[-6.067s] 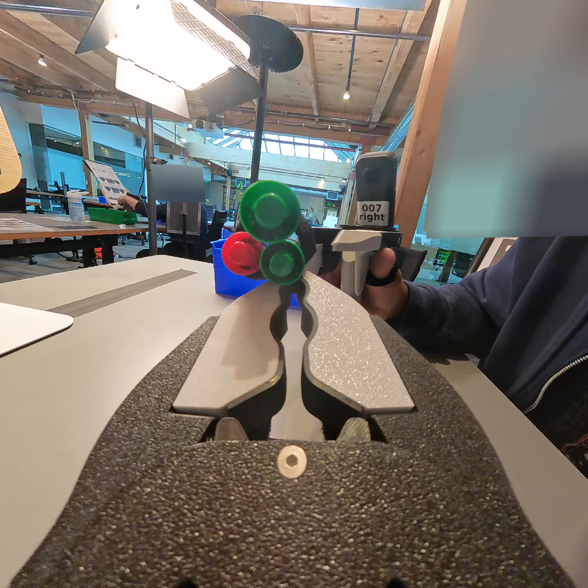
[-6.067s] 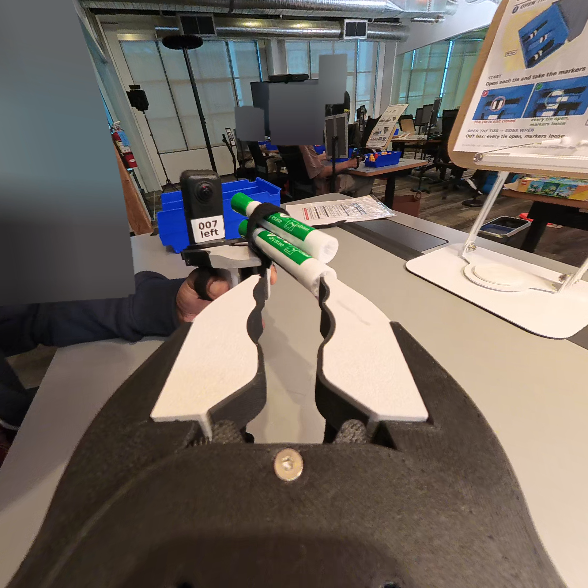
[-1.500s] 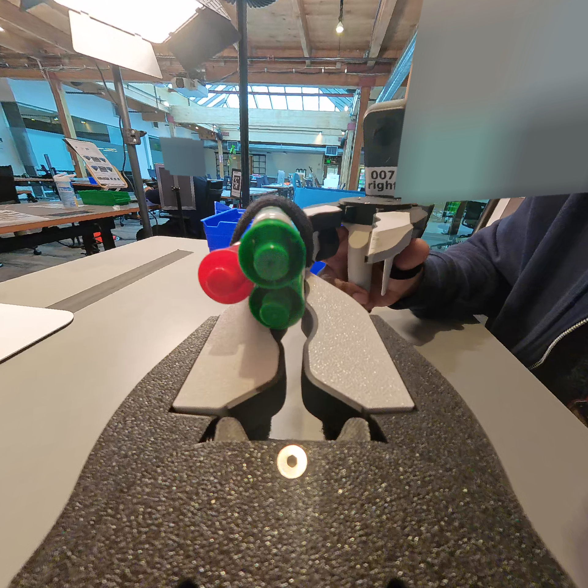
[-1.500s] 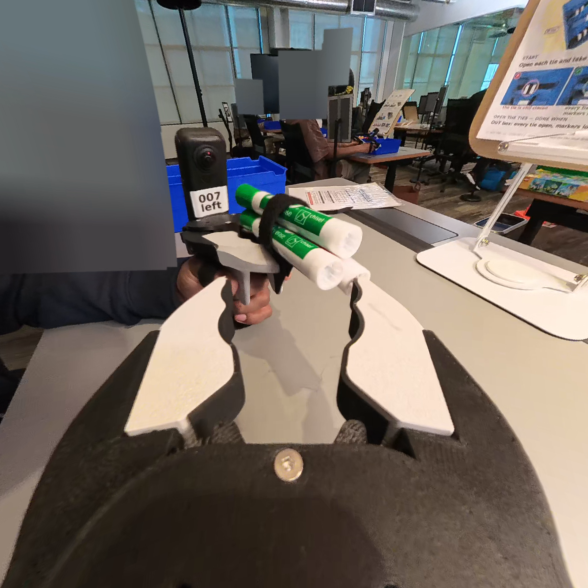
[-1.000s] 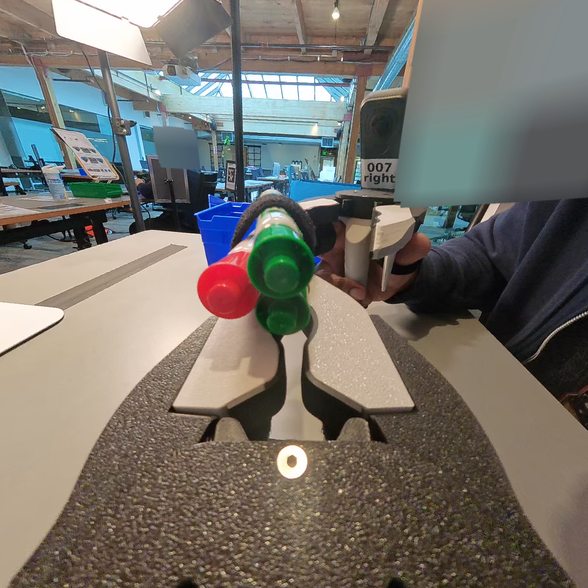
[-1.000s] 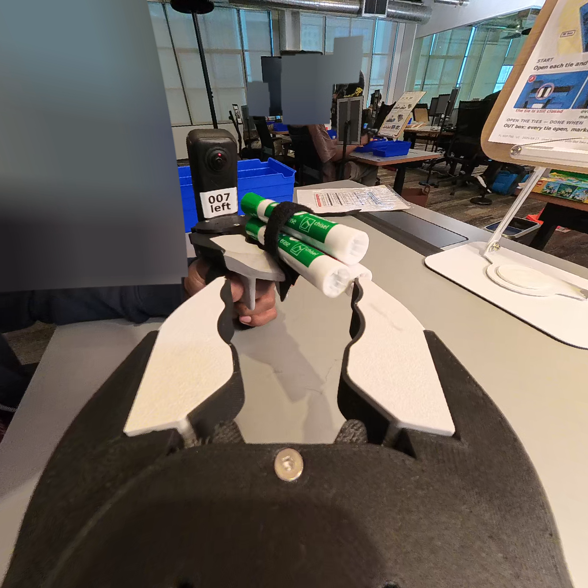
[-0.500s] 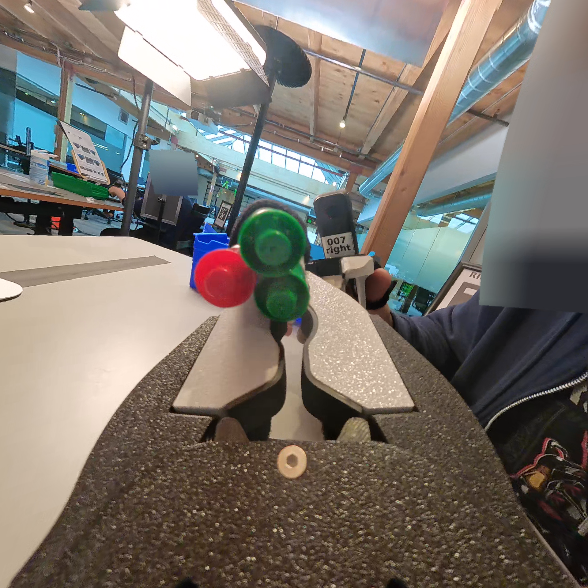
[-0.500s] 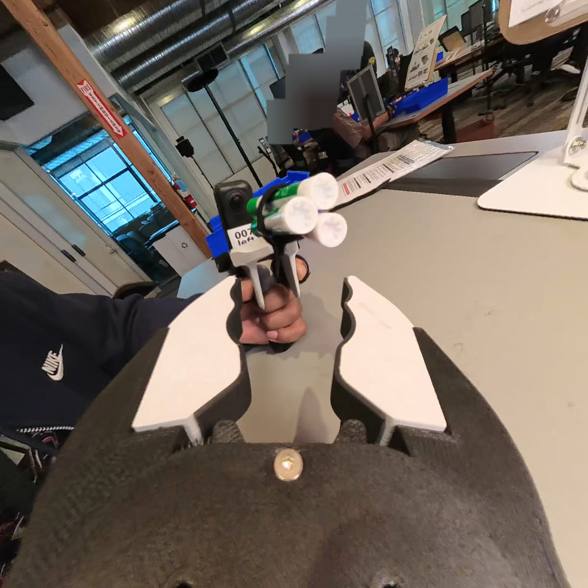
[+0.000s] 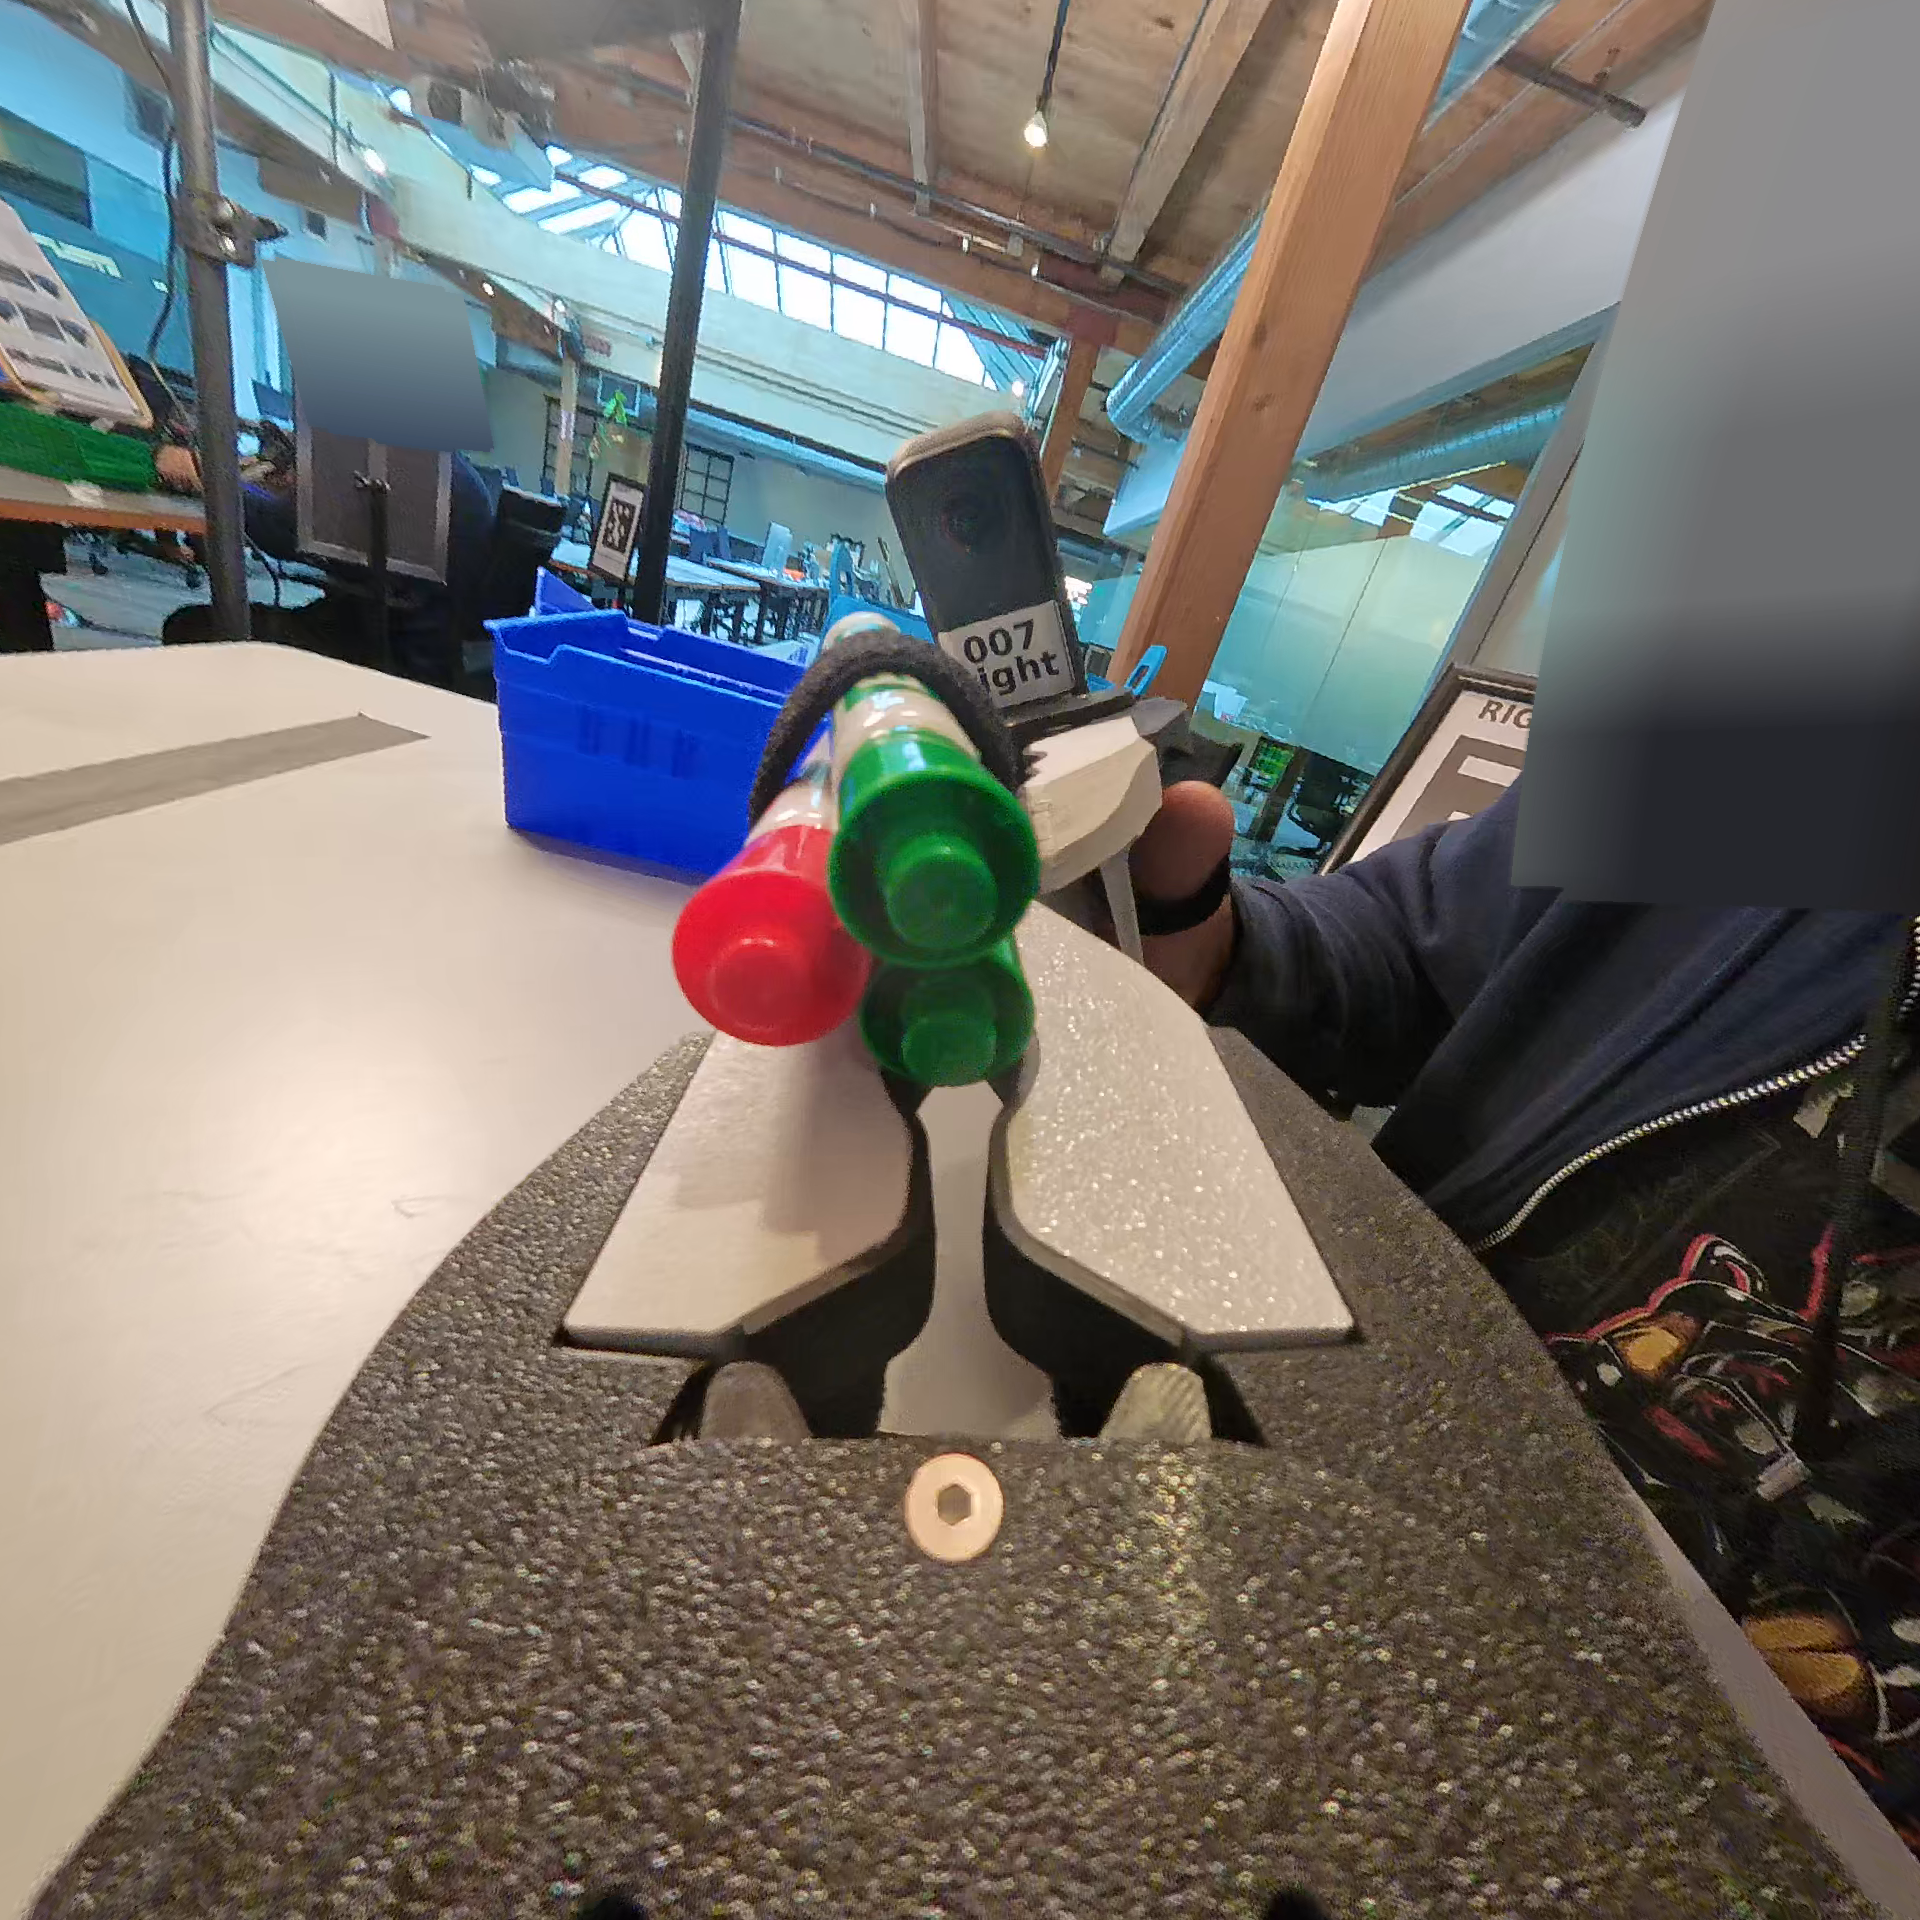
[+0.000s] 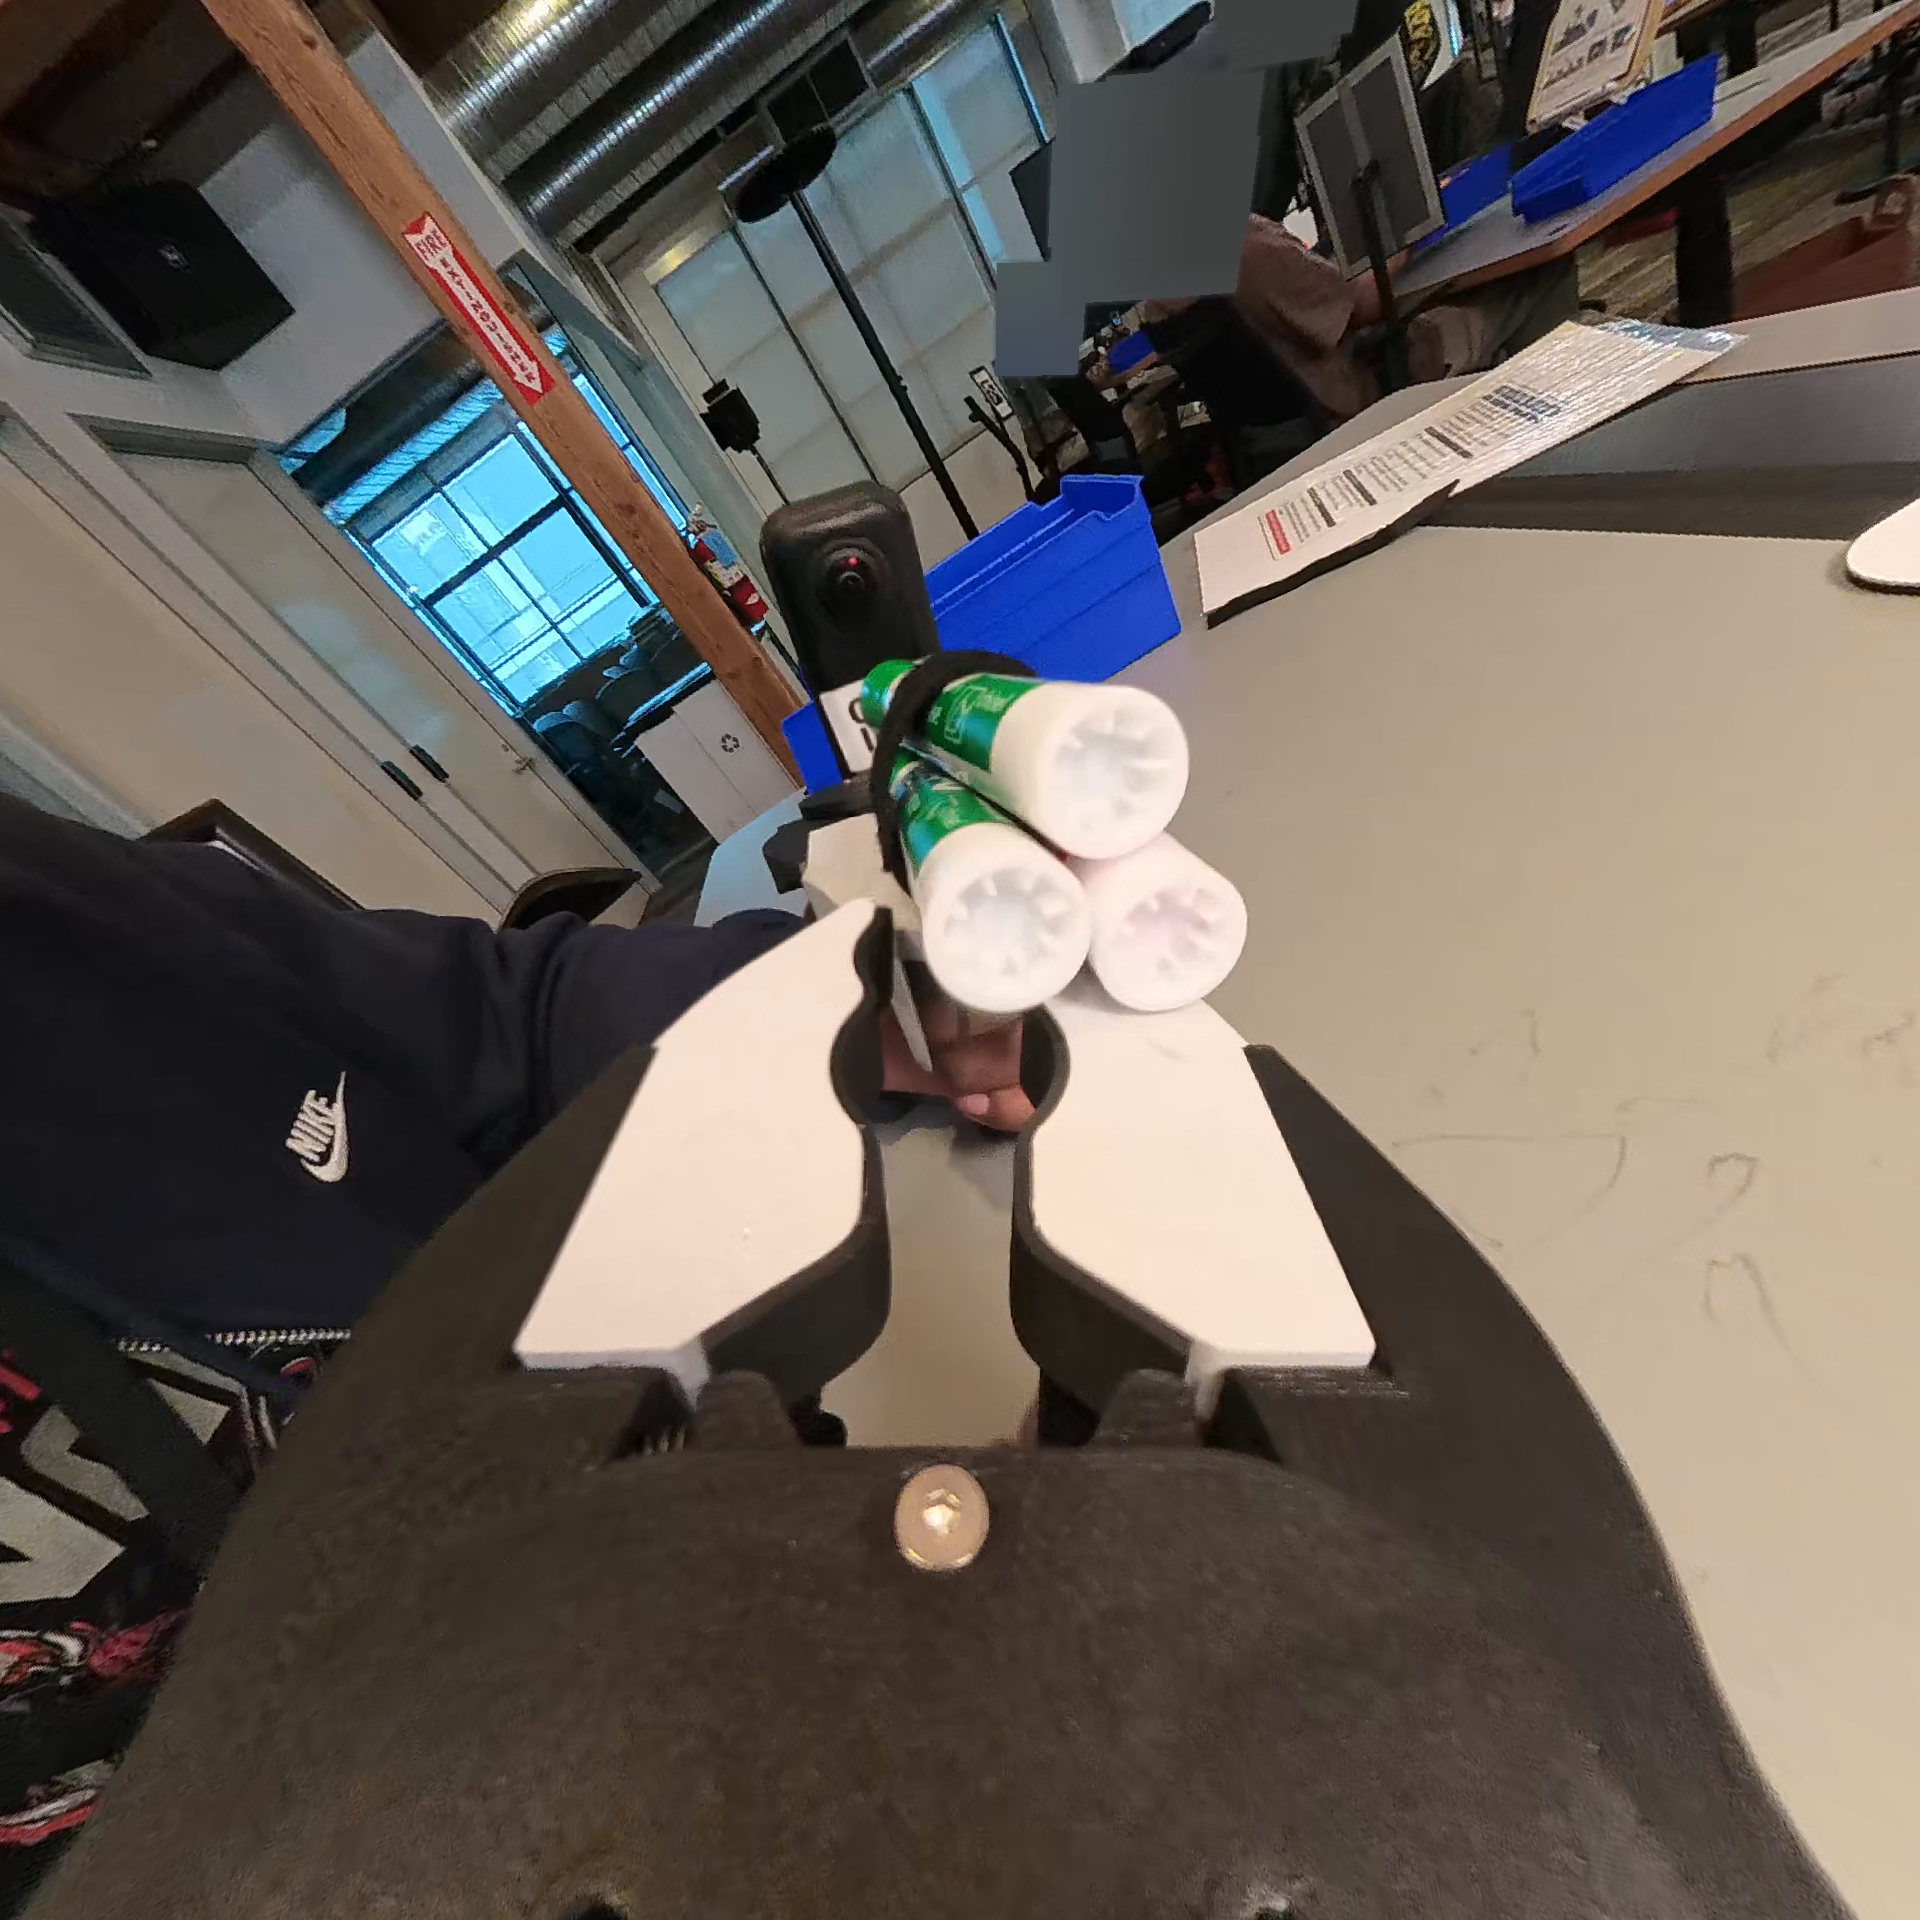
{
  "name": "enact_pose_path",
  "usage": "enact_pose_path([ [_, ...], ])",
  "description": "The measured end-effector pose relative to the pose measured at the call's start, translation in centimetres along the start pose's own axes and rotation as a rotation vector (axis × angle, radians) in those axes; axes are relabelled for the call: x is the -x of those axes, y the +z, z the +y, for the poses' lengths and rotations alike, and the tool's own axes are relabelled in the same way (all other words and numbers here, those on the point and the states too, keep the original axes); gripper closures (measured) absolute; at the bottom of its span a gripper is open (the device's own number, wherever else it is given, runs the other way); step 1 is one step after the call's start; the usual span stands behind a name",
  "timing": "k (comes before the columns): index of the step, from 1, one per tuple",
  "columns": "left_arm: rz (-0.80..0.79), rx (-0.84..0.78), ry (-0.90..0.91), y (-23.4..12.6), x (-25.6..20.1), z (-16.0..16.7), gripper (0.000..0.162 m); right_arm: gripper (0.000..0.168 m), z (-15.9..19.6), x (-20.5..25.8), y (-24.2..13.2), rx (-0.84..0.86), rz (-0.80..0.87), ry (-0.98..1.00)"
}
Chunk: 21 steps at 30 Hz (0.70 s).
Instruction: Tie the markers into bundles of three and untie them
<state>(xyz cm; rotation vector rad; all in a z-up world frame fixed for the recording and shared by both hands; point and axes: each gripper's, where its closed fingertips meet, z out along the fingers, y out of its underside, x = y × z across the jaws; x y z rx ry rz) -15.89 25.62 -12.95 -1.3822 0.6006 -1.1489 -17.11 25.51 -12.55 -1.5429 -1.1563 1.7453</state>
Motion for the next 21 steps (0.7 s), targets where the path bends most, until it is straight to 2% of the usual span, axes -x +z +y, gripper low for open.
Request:
enact_pose_path([
  [9,0.031,0.036,-0.067,0.12,-0.11,0.50,0.159,0.150,0.17,-0.31,0.04,-0.036,-0.031,0.050],
  [21,0.028,0.048,-0.099,0.43,-0.10,0.76,0.158,0.165,0.10,-0.51,-0.30,-0.102,-0.008,-0.004],
])
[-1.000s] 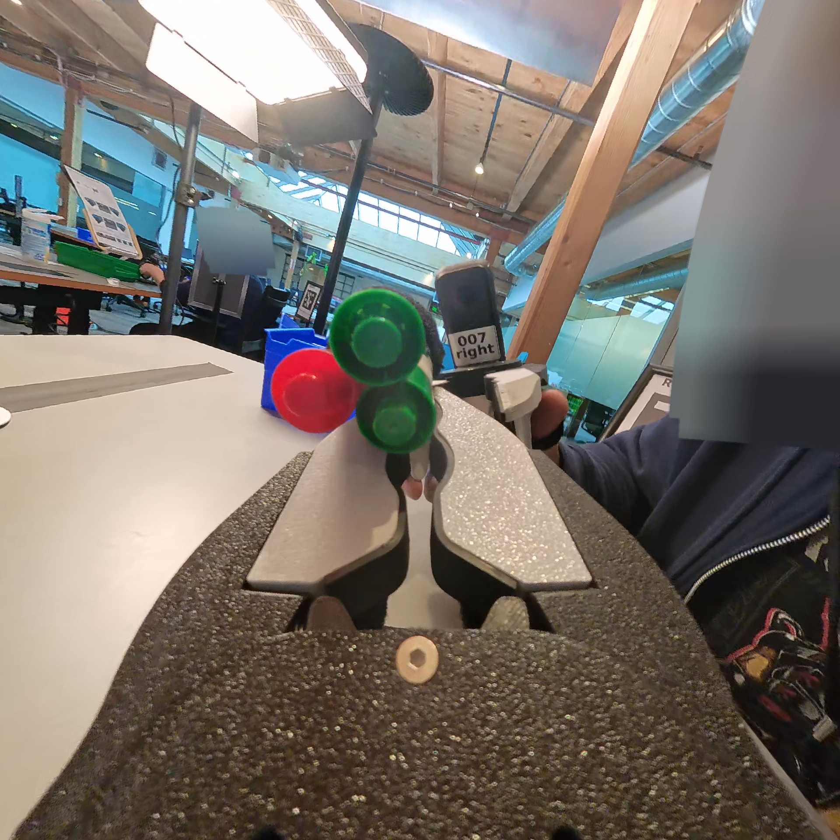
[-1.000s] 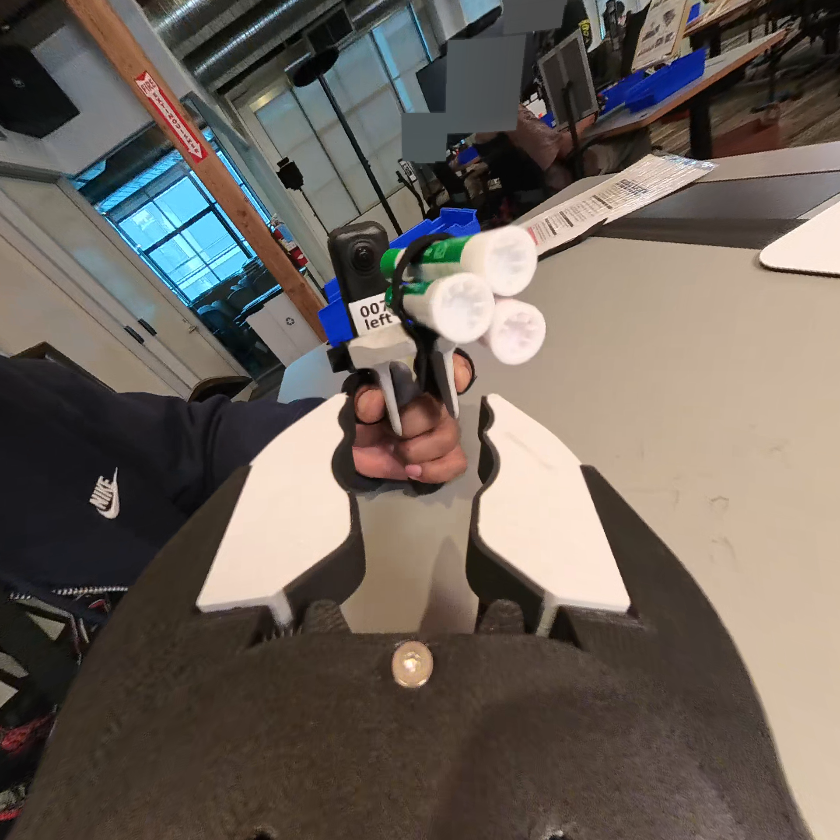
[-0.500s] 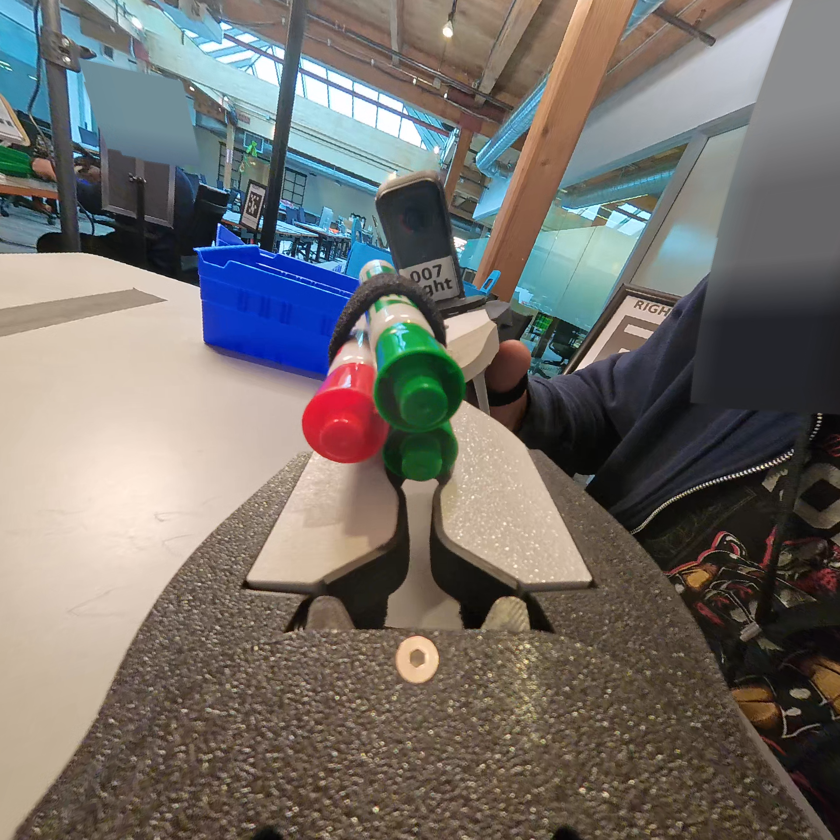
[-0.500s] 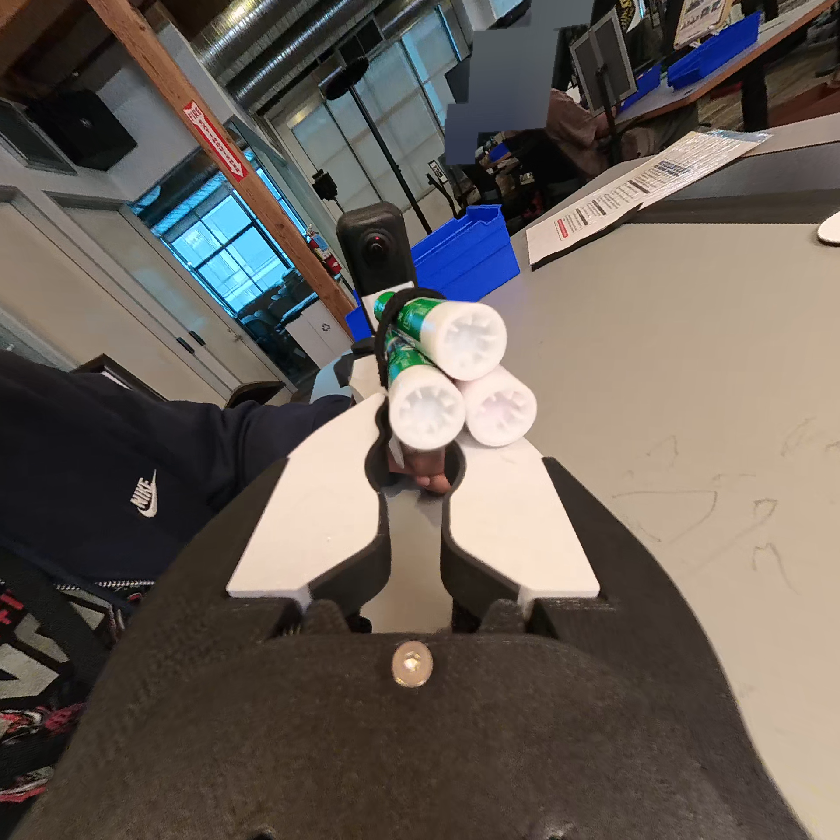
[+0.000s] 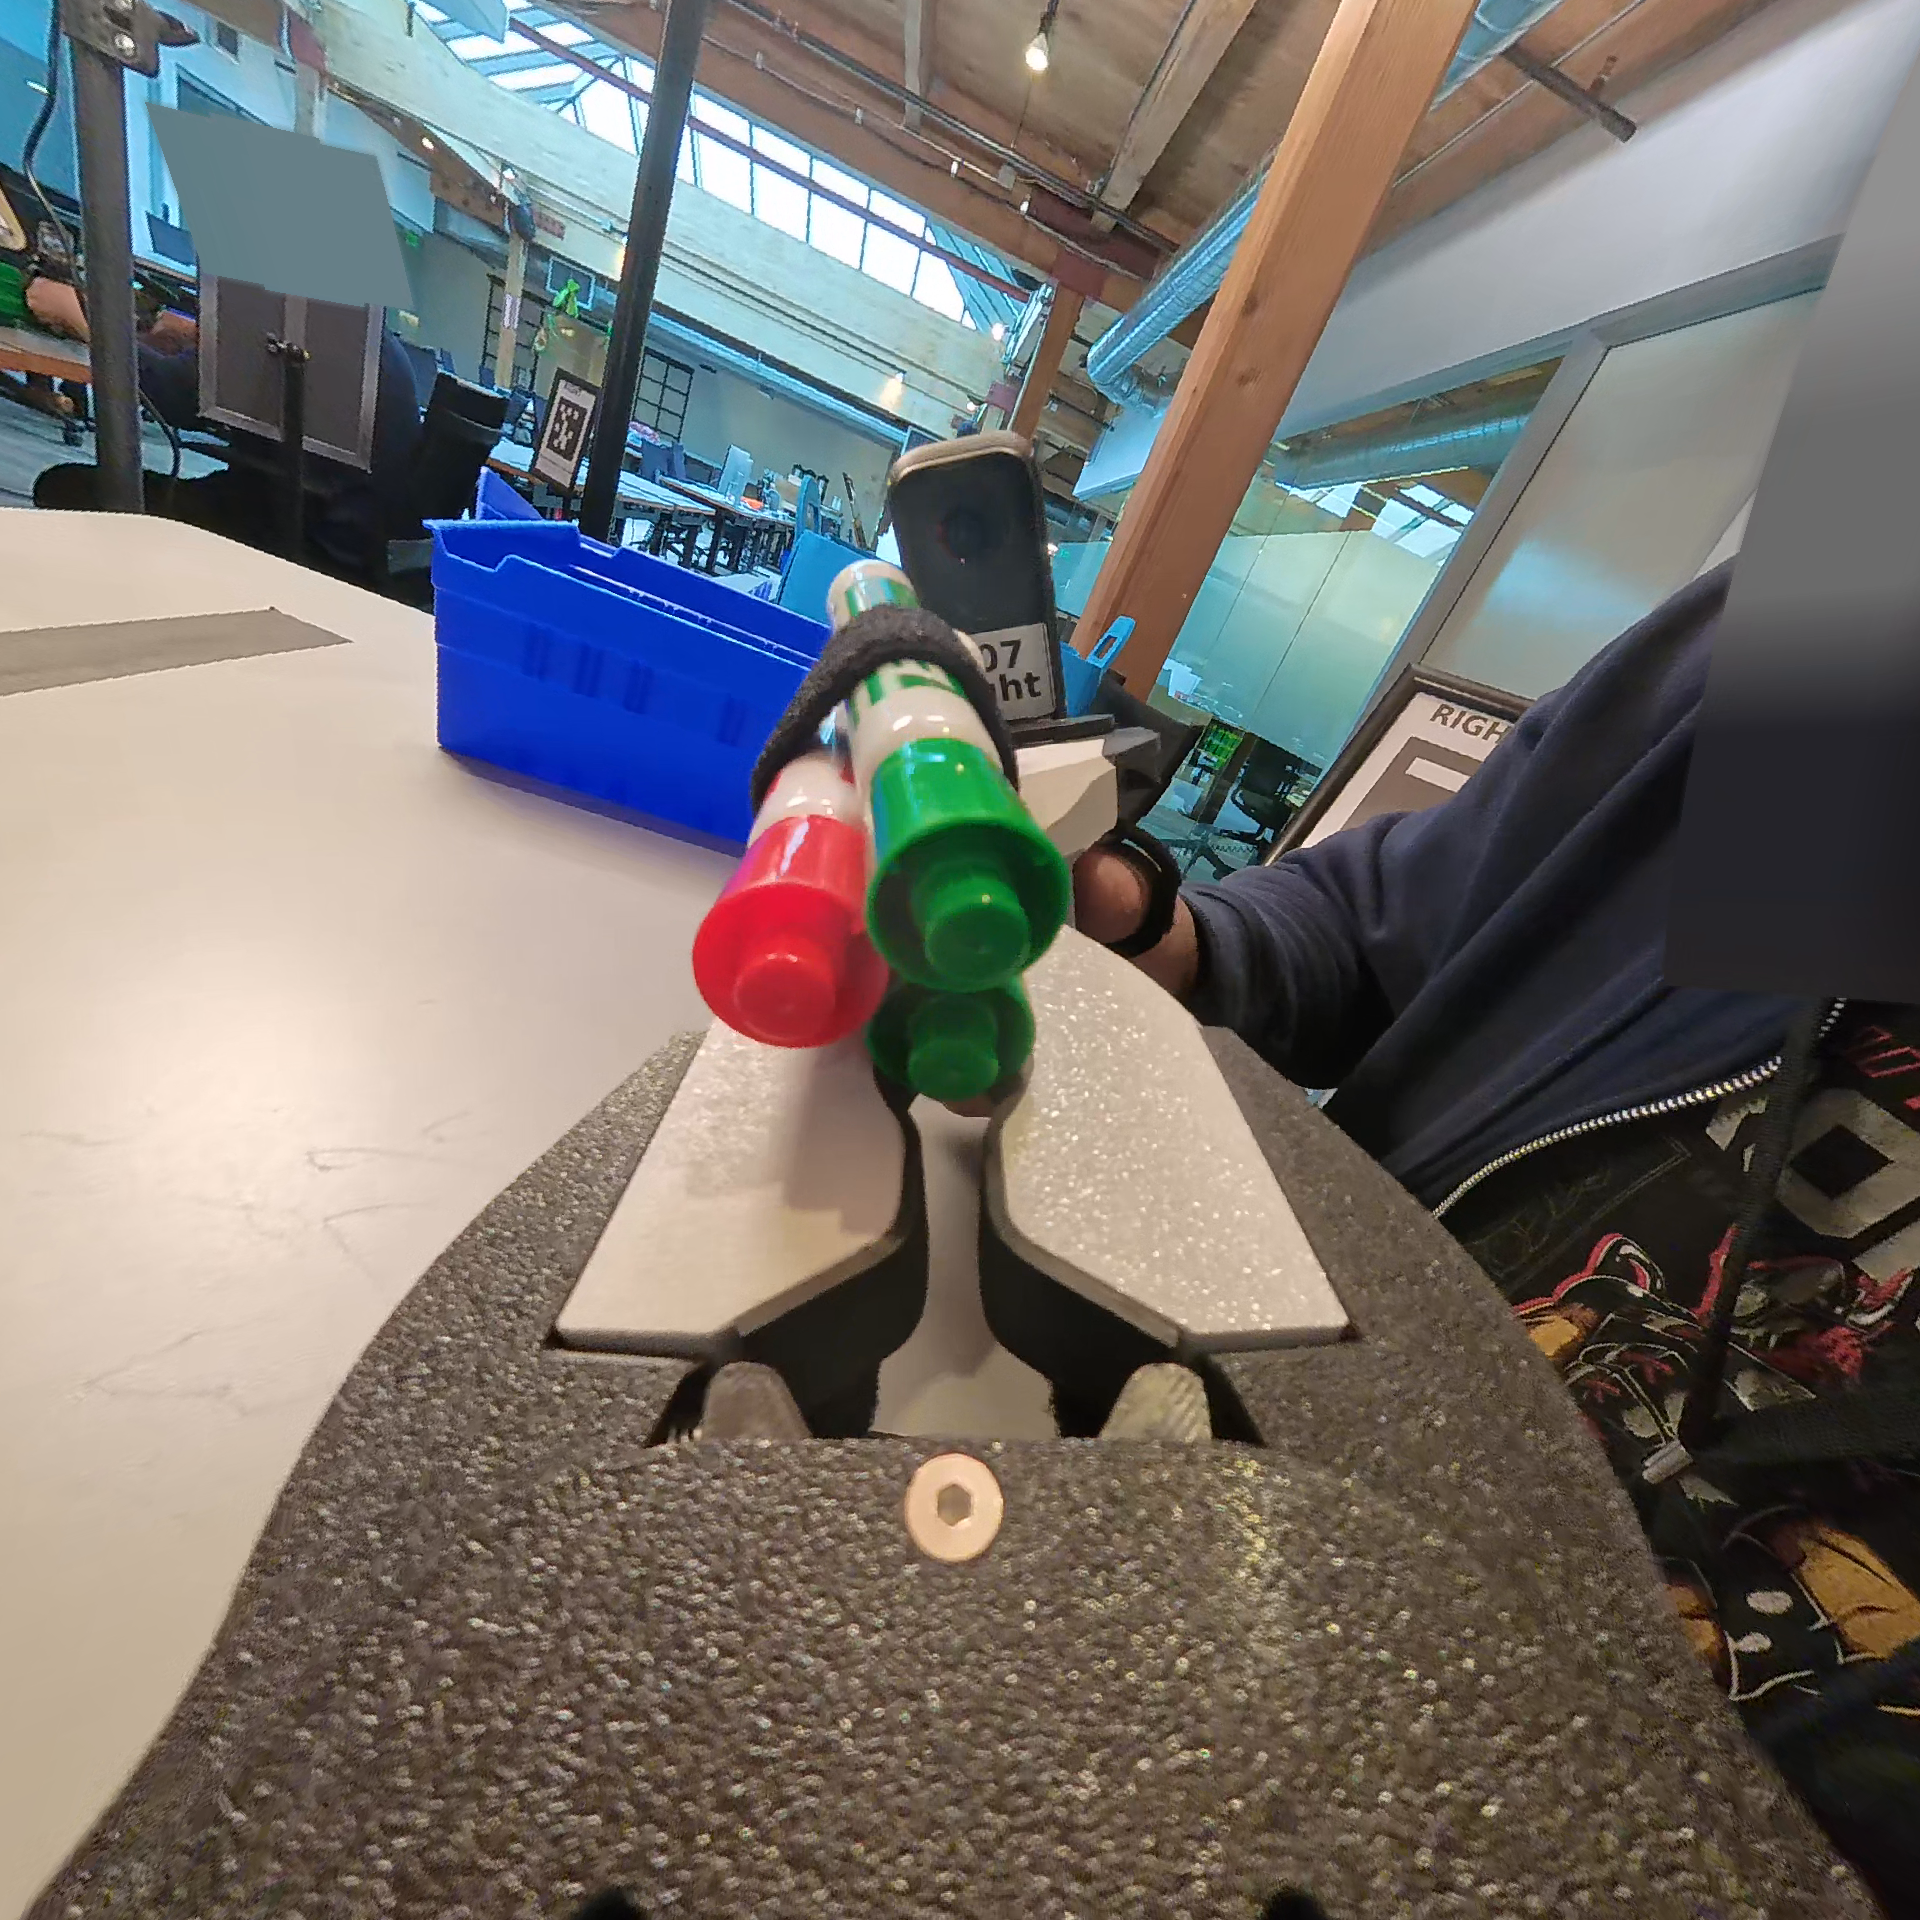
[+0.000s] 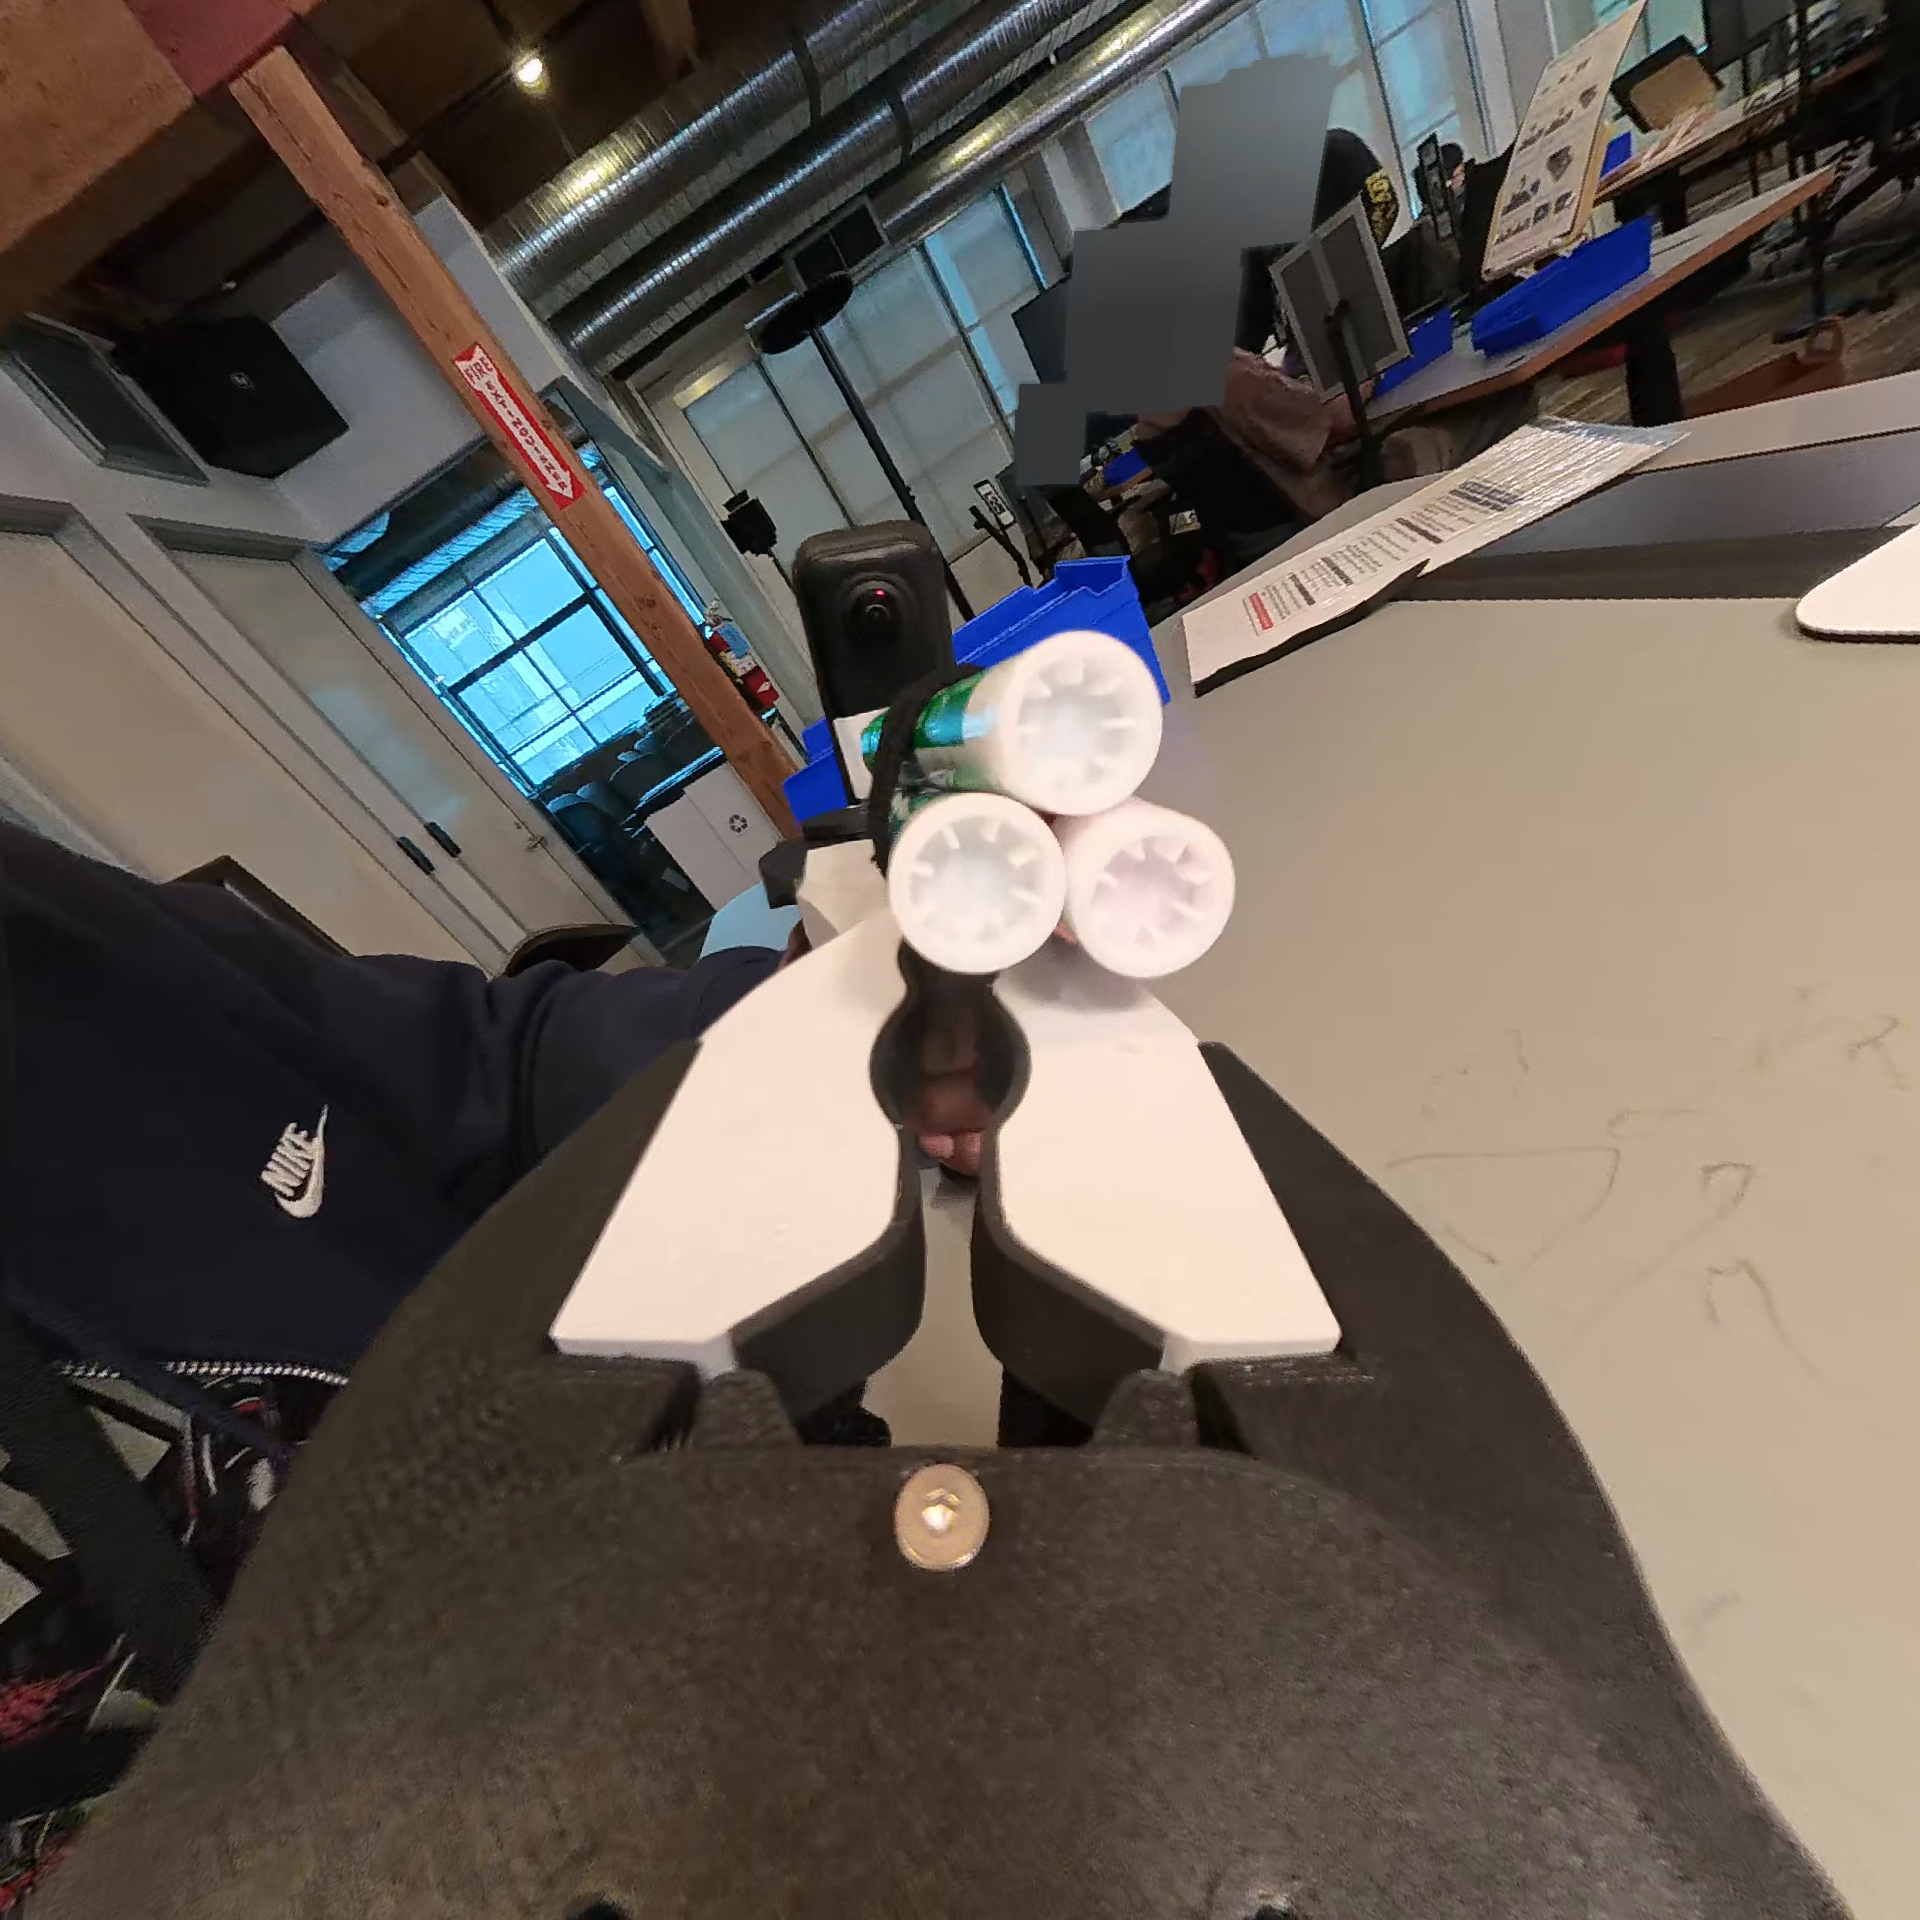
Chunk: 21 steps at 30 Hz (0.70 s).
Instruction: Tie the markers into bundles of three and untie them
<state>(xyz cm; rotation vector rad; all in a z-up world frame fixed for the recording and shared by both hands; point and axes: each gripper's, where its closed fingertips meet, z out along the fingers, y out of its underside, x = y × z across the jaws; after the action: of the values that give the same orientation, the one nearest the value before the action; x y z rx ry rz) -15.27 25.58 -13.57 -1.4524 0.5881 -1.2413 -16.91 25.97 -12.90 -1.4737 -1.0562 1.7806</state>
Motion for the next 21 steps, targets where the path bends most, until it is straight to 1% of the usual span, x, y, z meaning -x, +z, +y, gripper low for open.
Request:
enact_pose_path([
  [3,-0.005,-0.018,-0.031,0.1,0.2,0.0,0.155,0.165,-0.2,-0.1,-0.1,-0.011,0.004,0.003],
  [6,-0.051,-0.038,-0.042,-0.1,0.9,-0.3,0.147,0.166,-0.7,-0.3,-0.4,-0.043,0.009,0.027],
  [10,-0.065,-0.077,-0.068,-0.1,1.2,-0.7,0.133,0.166,-1.1,-0.8,-0.7,-0.086,-0.006,0.108],
  [12,-0.067,-0.092,-0.083,0.0,1.3,-0.7,0.129,0.165,-1.0,-0.7,-0.7,-0.095,-0.021,0.131],
  [15,-0.064,-0.144,-0.095,0.0,1.2,-1.2,0.130,0.165,-0.9,-0.3,-0.4,-0.092,-0.043,0.137],
  [16,-0.056,-0.155,-0.097,-0.1,1.1,-1.2,0.138,0.165,-0.9,-0.2,-0.3,-0.091,-0.046,0.135],
  [18,-0.029,-0.180,-0.082,-0.1,0.5,-1.4,0.147,0.165,-0.9,-0.1,-0.3,-0.092,-0.047,0.135],
  [21,-0.034,-0.192,-0.060,-0.1,0.3,-1.5,0.152,0.166,-1.0,0.1,-0.3,-0.098,-0.058,0.128],
])
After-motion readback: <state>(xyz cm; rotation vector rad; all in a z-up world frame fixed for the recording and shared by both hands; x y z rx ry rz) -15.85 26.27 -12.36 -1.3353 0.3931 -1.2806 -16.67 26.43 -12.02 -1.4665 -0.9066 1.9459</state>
